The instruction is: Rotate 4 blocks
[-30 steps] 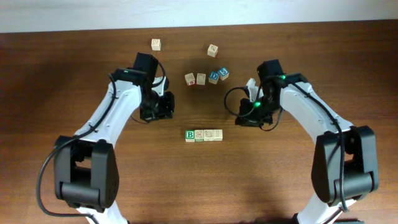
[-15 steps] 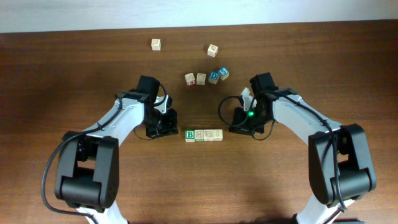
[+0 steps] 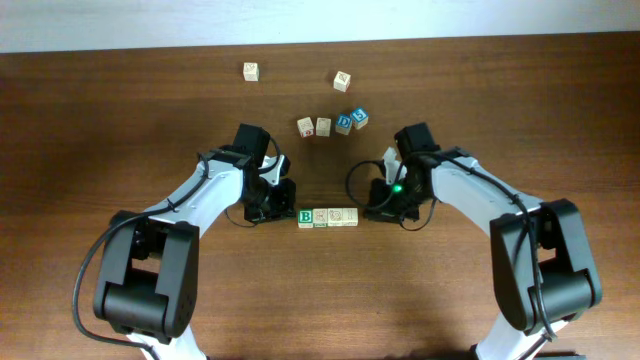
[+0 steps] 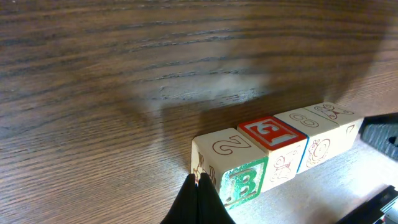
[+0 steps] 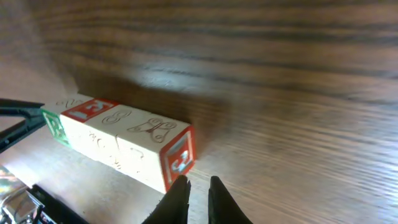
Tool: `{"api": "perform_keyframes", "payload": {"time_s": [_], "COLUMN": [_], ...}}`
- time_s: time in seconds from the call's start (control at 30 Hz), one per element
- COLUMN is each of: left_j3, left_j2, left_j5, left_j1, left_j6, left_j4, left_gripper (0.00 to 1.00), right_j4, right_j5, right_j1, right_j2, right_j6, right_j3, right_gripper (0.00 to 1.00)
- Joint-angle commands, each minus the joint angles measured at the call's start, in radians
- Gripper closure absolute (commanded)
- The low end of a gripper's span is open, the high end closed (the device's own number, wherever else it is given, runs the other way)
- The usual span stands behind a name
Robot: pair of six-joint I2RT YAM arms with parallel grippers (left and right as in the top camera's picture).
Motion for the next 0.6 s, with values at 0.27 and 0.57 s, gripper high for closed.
{"api": "perform_keyframes", "payload": {"time_s": [0.27,0.57], "left_j3": [-0.009,-0.009], "left_j2": [0.002,0.002], "left_j5": [0.007,0.007], "left_j1": [0.001,0.001], "left_j6": [0.053,0.053], "left_j4": [-0.016,-0.004], "left_gripper": [1.0,1.0], "right_j4": [0.0,0.01], "right_j5": [0.006,0.006], "right_j1": [0.039,0.034], "right_j2": [0.006,0.035], "right_j6": [0.024,0.035], "right_j3": [-0.006,-0.006], "right_gripper": [0.87,0.87]}}
